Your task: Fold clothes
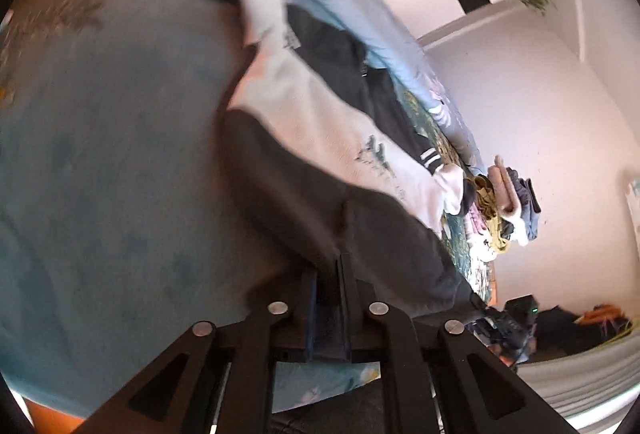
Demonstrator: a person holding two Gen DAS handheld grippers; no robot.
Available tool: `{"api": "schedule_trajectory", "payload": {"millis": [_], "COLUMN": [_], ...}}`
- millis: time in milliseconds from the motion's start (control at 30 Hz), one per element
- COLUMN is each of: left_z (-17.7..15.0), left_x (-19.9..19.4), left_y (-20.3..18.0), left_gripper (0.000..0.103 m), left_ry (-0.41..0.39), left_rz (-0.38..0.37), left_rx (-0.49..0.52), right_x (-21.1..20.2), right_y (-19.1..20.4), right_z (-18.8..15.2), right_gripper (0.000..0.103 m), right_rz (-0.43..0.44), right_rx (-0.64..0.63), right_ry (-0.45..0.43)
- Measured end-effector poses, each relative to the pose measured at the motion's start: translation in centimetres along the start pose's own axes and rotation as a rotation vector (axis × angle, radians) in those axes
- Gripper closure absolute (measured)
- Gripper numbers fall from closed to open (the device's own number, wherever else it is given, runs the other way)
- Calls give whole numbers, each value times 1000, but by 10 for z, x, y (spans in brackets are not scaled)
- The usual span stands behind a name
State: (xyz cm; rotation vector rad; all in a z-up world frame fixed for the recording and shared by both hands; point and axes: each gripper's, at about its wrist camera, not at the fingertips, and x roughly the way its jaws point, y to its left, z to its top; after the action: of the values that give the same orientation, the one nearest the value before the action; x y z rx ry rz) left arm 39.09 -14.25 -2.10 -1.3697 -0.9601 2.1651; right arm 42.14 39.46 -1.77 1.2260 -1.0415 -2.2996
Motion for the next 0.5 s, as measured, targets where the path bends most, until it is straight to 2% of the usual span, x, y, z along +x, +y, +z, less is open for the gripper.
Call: {"api": "schedule_trajectory", "payload": {"millis": [33,67,133,233,300,367,500], "left_z": [-2,-5,-8,-13,-18,-22,-24], "left_x": [-3,-6,-8,-3,-4,-3,9], "left_y": [3,6,9,17,25,26,18], "left_gripper": [82,69,51,50,49,43,33], "left_ry": [-4,-8,-21,-26,-36,-48,1], "left_rz": [3,5,41,54,2,-21,-81], "left_rx": [6,12,42,112,153,198,292], "right_x": [3,4,8,12,12,13,11], "right_y": [-5,-7,-6,-3,-3,-3,-9], "right_z": [0,1,3,8,10,13,11], "right_gripper": [87,87,87,87,87,87,87], "right_rz": [2,0,3,7,9,18,31], "right_rx": [15,22,24,21,22,27,37], "right_ry": [-1,-7,-16,-15,-13,-11,-3]}}
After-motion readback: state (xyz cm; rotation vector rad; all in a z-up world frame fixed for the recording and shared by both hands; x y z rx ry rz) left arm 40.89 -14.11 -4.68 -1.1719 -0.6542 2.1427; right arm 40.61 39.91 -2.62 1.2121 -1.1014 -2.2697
